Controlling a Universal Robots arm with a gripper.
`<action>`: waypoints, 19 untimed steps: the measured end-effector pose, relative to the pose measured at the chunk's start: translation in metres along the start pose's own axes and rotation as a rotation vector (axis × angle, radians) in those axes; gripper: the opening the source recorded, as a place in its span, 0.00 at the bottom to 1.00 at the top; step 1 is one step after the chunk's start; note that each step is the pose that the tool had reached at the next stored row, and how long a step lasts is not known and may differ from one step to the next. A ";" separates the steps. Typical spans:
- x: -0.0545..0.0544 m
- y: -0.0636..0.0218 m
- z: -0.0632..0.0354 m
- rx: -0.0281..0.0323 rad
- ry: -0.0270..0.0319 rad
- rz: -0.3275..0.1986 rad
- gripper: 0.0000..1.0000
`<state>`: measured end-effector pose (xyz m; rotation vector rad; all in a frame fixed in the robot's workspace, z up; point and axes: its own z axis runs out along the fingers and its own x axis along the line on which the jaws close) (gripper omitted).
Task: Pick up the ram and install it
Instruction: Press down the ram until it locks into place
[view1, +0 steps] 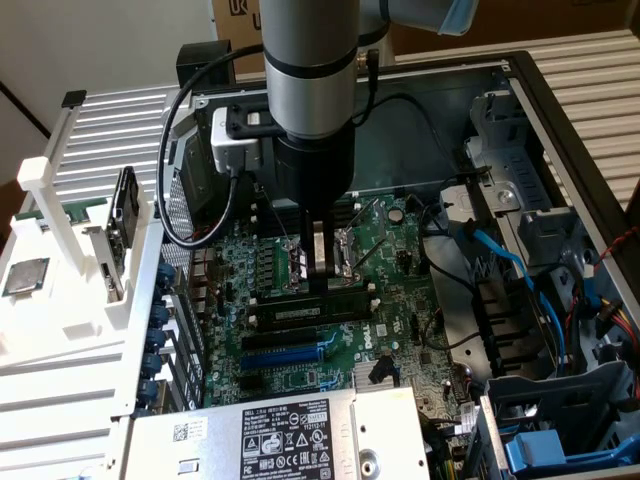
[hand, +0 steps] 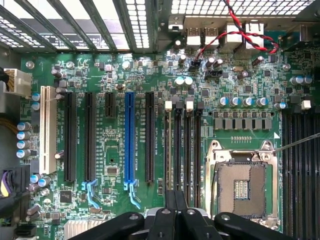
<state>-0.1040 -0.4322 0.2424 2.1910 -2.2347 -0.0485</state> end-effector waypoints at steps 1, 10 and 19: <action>0.000 0.0000 0.0000 0.0000 0.0000 0.000 0.10; -0.001 0.0004 0.0017 0.0006 0.0007 0.000 0.10; -0.001 0.0003 0.0066 0.0006 0.0012 0.000 0.10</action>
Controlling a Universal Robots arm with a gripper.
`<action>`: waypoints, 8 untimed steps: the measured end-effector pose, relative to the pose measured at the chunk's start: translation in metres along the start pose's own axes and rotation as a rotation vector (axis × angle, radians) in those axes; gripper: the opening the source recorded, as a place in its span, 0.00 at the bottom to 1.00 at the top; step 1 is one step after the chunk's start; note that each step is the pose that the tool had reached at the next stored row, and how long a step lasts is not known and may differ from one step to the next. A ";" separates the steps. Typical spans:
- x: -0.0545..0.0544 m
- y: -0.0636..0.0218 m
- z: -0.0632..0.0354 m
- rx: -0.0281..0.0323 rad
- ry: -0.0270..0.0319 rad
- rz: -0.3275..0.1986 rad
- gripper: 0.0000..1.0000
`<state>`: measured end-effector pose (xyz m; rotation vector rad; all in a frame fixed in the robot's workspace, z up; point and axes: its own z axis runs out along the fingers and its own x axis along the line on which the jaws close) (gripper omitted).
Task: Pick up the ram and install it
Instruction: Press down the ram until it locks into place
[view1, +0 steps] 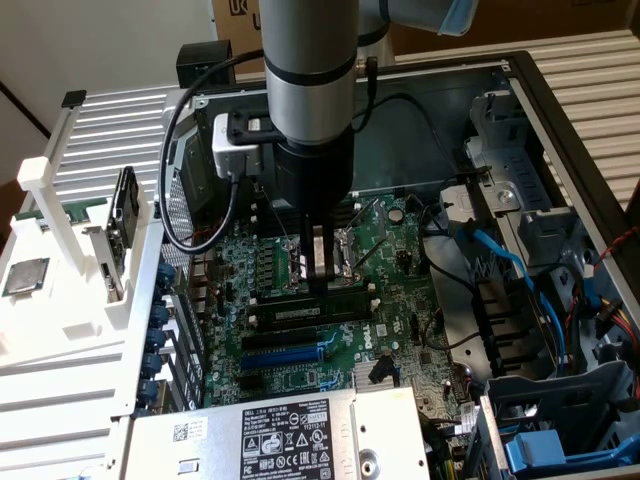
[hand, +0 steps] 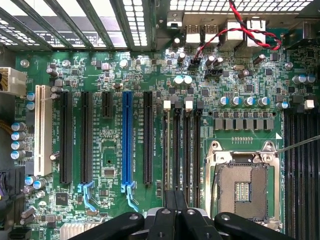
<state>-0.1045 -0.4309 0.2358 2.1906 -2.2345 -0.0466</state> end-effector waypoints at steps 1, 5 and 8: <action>0.000 0.0000 0.0006 0.0000 -0.0001 0.000 0.10; 0.000 -0.0001 0.0033 0.0000 0.0000 0.000 0.10; 0.000 -0.0001 0.0043 -0.0001 0.0002 0.000 0.10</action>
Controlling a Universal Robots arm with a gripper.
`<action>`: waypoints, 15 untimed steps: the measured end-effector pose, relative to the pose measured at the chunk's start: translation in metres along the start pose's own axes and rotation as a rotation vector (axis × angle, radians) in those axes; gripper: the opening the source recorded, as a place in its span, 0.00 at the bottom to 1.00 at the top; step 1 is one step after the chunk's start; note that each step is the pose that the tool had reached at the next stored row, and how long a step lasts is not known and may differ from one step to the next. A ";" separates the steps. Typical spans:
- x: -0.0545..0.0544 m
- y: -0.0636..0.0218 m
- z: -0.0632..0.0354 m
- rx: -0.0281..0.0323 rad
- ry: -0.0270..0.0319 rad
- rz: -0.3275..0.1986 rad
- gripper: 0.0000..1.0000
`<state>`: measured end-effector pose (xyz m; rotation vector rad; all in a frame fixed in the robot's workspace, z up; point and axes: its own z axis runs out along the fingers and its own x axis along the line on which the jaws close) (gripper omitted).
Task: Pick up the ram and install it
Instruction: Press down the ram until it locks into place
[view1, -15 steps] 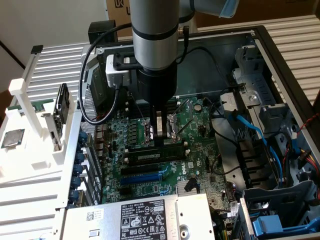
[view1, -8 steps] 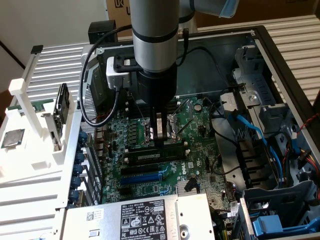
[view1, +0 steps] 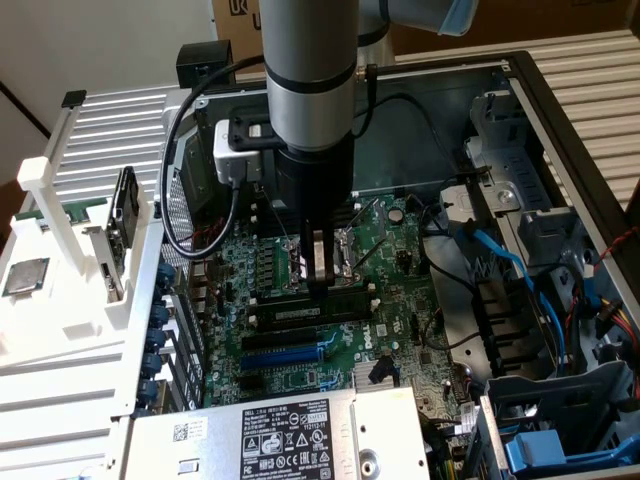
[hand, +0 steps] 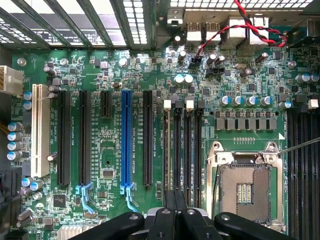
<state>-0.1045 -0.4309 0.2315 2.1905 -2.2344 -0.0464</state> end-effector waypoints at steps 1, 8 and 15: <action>0.000 0.0000 0.0003 -0.0001 0.0001 0.000 0.10; 0.000 0.0000 0.0006 0.0001 -0.0002 0.000 0.10; 0.001 0.0000 0.0006 0.0001 -0.0002 0.000 0.10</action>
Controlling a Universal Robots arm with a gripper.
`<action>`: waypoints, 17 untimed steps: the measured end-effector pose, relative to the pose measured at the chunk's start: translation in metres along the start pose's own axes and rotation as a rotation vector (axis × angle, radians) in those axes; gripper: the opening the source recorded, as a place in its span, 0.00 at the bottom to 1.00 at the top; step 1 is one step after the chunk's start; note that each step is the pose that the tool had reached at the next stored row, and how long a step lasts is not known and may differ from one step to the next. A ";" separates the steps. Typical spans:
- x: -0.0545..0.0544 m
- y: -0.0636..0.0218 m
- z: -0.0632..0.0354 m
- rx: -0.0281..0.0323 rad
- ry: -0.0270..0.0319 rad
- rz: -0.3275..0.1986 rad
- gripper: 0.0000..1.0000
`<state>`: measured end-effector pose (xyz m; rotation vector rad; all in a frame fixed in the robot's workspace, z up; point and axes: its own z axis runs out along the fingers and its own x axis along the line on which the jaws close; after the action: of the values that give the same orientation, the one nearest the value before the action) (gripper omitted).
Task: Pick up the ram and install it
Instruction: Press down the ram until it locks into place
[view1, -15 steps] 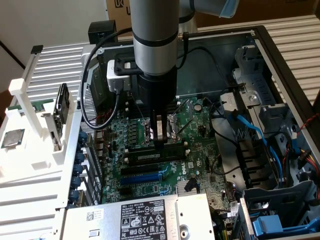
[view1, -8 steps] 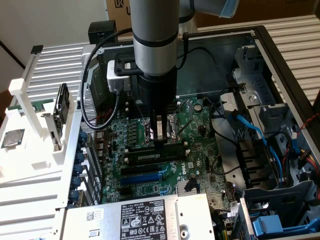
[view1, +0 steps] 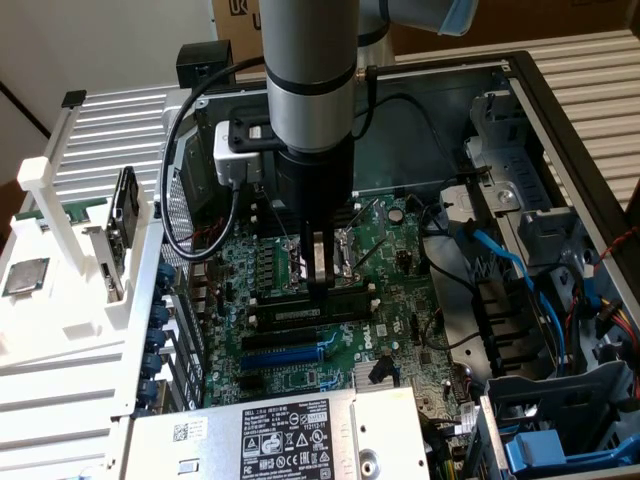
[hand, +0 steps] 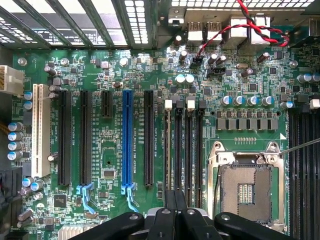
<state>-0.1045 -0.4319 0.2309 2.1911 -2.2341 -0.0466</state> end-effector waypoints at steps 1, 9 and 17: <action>0.000 0.0000 0.0000 0.0000 0.0000 0.000 0.10; 0.000 0.0000 0.0000 0.0000 0.0000 0.000 0.10; 0.001 0.0000 0.0000 0.0000 0.0000 0.000 0.10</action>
<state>-0.1045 -0.4328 0.2310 2.1910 -2.2341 -0.0466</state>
